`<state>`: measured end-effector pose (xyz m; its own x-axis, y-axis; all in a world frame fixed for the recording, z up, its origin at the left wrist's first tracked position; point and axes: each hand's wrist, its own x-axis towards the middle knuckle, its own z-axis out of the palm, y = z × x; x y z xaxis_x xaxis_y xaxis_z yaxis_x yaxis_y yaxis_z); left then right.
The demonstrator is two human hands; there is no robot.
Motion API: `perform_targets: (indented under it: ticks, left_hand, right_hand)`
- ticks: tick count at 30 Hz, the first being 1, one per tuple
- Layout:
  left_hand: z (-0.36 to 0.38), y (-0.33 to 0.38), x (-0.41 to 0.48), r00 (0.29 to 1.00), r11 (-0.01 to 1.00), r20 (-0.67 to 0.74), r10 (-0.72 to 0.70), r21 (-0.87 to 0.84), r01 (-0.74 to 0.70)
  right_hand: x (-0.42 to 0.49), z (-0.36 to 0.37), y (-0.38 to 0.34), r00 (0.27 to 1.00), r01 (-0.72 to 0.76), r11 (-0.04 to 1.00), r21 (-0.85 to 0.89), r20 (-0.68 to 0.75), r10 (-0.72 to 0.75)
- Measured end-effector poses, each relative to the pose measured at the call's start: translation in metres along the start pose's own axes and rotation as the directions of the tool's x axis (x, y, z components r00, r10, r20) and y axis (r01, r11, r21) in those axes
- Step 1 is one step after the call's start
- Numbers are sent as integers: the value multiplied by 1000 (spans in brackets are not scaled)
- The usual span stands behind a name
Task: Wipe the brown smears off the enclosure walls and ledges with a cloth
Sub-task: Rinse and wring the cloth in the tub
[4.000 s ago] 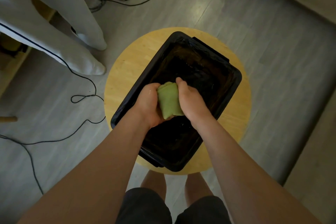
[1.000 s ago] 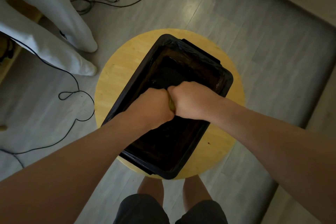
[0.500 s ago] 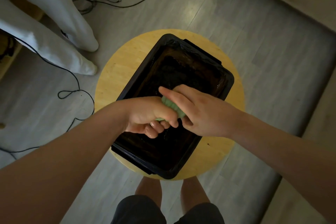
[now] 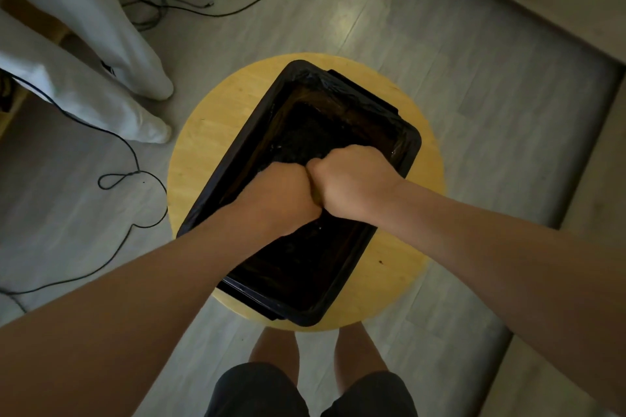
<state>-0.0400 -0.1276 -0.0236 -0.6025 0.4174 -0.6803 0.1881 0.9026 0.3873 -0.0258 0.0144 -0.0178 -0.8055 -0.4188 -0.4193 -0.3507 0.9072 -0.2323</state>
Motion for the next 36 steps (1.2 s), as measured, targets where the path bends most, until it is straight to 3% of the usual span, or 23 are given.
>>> perform_targets:
  ticks: [4, 6, 8, 10, 13, 15, 18, 20, 22, 26, 30, 36]
  left_hand:
    - [2, -8, 8, 983, 999, -181, -22, -30, 17]
    - [1, -9, 9, 983, 996, -183, -5, -92, -12]
    - [-2, -8, 7, 998, 961, -35, -52, -274, 40]
    - [-9, -7, 2, 979, 827, 185, -90, -534, 177]
    - [-25, -7, -9, 922, 618, 381, 72, -742, 259]
    - [-34, -8, -14, 862, 578, 468, 195, -765, 285]
    - [-42, -6, -21, 774, 591, 564, 287, -741, 320]
    - [-43, -3, -22, 768, 659, 590, 250, -684, 311]
    - [-42, -1, -22, 817, 751, 563, 128, -593, 291]
    - [-39, 0, -7, 944, 901, 320, -77, -383, 203]
    - [-25, 3, 7, 985, 1000, 169, -24, -2, 25]
    - [5, -6, 16, 999, 998, 50, -15, 62, 12]
  right_hand:
    - [13, -10, 1, 994, -91, 994, 53, 73, 87]
    - [12, -6, 6, 997, -66, 997, 31, 45, 64]
    - [6, 4, 10, 999, -7, 1000, 9, -34, 8]
    - [-5, 13, 14, 978, 61, 998, -10, -202, -62]
    - [-20, 11, 17, 872, 239, 967, -90, -418, -255]
    - [-24, 6, 17, 831, 314, 944, -97, -452, -323]
    - [-22, 1, 16, 849, 292, 954, -64, -441, -290]
    - [-20, -4, 15, 876, 266, 959, -102, -389, -285]
    - [-16, -12, 12, 921, 223, 963, -154, -290, -260]
    - [-1, -21, 1, 981, 117, 986, -119, -141, -133]
    - [7, -21, -2, 1000, 3, 998, -56, 20, -2]
    - [9, -12, -6, 982, -79, 997, 9, 174, 76]
